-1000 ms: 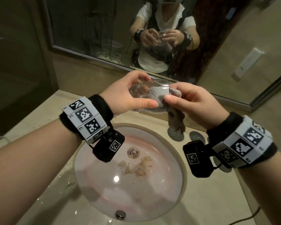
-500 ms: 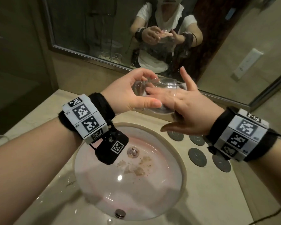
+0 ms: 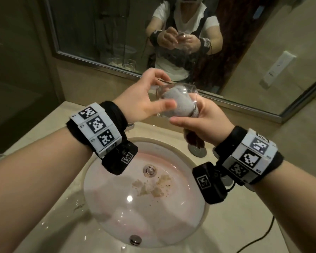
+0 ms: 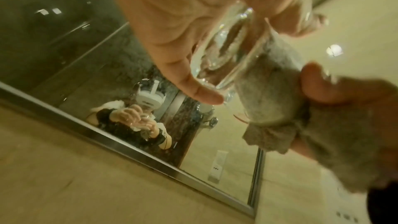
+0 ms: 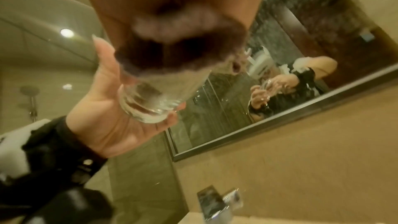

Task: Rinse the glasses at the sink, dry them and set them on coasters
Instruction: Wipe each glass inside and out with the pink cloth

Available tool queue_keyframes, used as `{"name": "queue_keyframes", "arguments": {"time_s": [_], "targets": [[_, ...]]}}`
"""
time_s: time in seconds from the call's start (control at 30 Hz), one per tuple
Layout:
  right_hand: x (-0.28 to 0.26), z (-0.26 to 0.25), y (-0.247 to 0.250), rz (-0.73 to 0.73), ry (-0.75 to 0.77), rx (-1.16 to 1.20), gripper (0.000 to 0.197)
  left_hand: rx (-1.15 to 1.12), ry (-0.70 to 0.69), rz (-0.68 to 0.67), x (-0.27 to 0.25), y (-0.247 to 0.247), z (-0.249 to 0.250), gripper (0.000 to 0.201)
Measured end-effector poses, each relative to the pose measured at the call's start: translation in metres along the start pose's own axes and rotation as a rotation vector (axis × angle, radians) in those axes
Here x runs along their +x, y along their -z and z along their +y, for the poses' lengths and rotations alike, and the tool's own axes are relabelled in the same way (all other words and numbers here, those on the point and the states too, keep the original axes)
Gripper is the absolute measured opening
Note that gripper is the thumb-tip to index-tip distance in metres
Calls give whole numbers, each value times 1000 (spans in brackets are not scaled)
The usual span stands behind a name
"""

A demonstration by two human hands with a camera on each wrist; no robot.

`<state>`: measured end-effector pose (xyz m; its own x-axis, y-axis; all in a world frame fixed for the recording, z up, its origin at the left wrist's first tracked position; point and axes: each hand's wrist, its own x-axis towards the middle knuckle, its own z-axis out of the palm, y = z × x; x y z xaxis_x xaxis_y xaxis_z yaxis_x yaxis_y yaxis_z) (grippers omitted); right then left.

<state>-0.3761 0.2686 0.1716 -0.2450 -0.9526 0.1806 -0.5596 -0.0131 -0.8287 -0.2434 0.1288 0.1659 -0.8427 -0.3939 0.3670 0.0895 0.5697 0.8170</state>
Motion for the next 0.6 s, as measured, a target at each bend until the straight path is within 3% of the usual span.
{"name": "queue_keyframes", "arguments": {"time_s": [0.1,0.2,0.3,0.4,0.43,0.53,0.6], "targets": [[3,-4,1,125,58,-110,49,-469,300,-45,2,2,-7,102],[3,-10,-3,122,74,-171,45,-589,430,-161,1,-2,-5,93],[2,-20,-9,27,-59,13,41,-507,354,-24,1,-9,-6,61],[-1,-22,-7,-44,-182,462,28,-351,168,56,-2,-11,-4,18],[-1,-22,-6,-45,-208,579,23,-325,105,52,-3,-10,-3,14],[-2,-21,-5,23,-217,608,25,-235,9,-6,-2,-5,-8,37],[-3,-20,-5,77,-164,437,32,-392,133,-77,0,-3,-14,49]]}}
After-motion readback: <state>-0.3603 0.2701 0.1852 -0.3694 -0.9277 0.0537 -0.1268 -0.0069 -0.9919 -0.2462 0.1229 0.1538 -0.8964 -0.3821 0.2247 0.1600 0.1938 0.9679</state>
